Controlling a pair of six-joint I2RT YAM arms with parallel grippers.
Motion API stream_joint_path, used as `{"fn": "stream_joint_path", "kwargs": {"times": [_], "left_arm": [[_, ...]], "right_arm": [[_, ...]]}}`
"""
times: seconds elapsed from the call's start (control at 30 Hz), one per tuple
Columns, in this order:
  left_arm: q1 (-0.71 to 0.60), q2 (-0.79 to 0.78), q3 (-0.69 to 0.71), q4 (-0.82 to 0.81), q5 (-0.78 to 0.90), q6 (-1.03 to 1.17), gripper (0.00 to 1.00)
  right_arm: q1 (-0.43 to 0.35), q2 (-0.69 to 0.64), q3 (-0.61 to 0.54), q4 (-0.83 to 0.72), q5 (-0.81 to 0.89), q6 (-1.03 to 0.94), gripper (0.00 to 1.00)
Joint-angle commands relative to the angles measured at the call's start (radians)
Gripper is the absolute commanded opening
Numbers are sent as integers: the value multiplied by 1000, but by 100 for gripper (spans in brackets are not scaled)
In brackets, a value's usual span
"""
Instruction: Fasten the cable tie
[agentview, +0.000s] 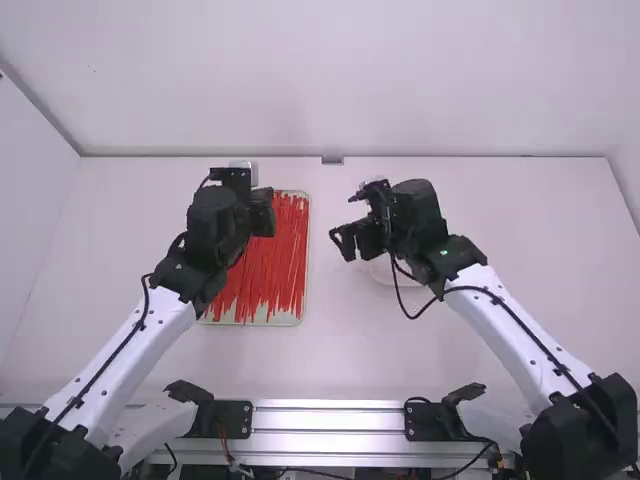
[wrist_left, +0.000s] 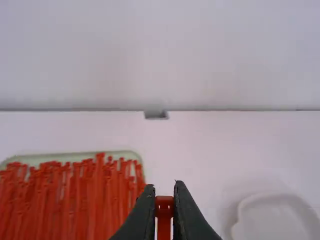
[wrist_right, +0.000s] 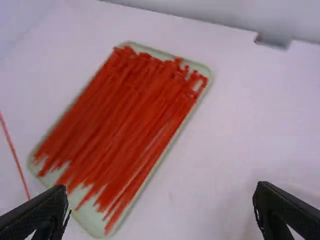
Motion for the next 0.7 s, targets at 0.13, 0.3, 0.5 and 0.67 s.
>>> {"fn": "stream_joint_path", "kwargs": {"times": [0.13, 0.3, 0.5, 0.67], "left_arm": [[0, -9, -9, 81, 91, -42, 2], [-2, -10, -9, 183, 153, -109, 2], [-10, -10, -9, 277, 195, -177, 2], [-10, -10, -9, 310, 231, -214, 2]], "right_arm": [[27, -19, 32, 57, -80, 8, 99], [50, -19, 32, 125, -79, 60, 99], [88, -19, 32, 217, -78, 59, 99], [112, -19, 32, 259, -75, 59, 98]]}}
